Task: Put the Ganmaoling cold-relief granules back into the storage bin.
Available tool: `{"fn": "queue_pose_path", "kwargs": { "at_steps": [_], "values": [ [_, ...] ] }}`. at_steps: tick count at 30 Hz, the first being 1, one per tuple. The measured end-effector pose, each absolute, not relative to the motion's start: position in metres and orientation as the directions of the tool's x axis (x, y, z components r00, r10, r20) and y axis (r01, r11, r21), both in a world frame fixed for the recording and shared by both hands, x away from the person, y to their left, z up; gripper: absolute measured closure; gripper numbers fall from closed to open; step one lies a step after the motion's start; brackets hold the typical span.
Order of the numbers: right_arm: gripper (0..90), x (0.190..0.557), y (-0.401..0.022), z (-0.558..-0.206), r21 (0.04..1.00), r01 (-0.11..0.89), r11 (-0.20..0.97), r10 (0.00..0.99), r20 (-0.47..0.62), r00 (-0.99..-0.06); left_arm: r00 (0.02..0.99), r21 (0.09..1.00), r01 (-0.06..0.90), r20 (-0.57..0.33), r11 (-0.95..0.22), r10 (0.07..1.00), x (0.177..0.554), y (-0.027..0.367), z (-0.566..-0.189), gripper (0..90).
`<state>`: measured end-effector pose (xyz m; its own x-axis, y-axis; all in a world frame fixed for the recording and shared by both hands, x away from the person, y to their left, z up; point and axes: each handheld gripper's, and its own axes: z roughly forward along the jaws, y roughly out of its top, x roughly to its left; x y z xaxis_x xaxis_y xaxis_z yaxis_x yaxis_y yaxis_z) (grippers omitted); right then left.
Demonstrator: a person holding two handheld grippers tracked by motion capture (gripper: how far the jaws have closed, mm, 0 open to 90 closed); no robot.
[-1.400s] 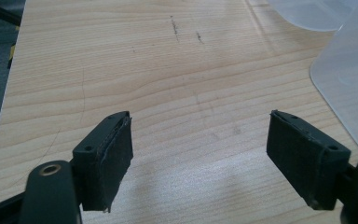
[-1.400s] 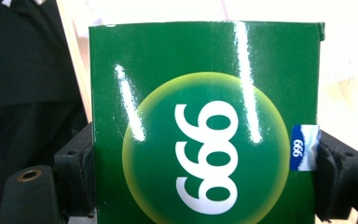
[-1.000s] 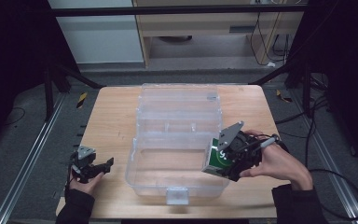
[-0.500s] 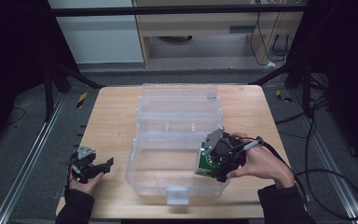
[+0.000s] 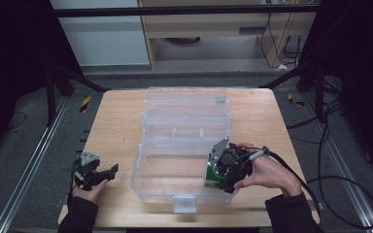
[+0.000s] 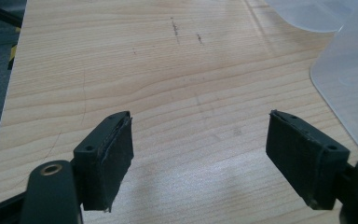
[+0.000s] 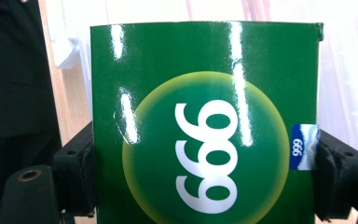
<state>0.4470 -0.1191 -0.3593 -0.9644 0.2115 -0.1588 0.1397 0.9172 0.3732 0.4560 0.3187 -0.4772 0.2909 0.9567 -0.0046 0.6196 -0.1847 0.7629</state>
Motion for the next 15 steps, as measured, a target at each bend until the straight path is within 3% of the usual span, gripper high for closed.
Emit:
{"fn": "queue_pose_path", "kwargs": {
  "at_steps": [15],
  "values": [
    [16.0, 0.452, -0.113, -0.382, 0.320, 0.134, 0.938, 0.186, -0.139, -0.973, 0.291, 0.763, 0.619, -0.003, -0.186, 0.957, 0.456, 0.320, -0.477, 22.3]
  ]
}}
